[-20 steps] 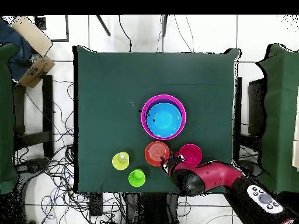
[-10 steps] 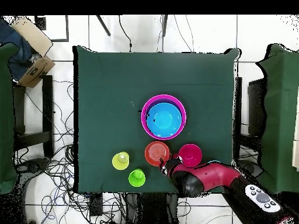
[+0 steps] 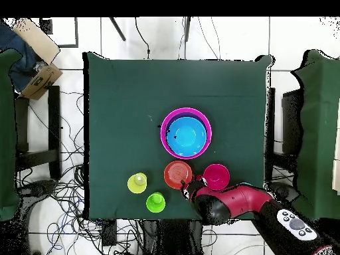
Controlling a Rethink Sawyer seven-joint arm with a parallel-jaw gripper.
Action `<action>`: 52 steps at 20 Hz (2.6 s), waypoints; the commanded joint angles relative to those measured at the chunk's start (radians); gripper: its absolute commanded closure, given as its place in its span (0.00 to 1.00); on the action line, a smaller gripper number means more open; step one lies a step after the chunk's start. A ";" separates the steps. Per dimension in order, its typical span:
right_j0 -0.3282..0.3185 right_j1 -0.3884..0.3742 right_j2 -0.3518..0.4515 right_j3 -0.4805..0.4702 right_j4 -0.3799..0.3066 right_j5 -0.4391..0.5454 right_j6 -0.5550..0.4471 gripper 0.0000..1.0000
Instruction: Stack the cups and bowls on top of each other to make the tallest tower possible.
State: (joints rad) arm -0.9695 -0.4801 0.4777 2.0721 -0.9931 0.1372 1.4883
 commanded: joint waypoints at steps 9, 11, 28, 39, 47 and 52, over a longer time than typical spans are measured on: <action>0.033 0.012 0.005 -0.097 -0.075 -0.023 0.018 0.00; 0.035 0.011 0.002 -0.097 -0.076 -0.023 0.019 0.00; 0.051 -0.005 -0.011 -0.097 -0.055 -0.026 0.035 1.00; 0.021 -0.064 0.061 -0.058 0.014 0.055 -0.004 1.00; -0.029 -0.233 0.233 -0.004 0.262 0.305 -0.114 1.00; -0.034 -0.314 0.298 -0.004 0.374 0.427 -0.142 1.00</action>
State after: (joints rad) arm -1.0193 -0.6624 0.6140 2.0802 -0.7548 0.3168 1.4883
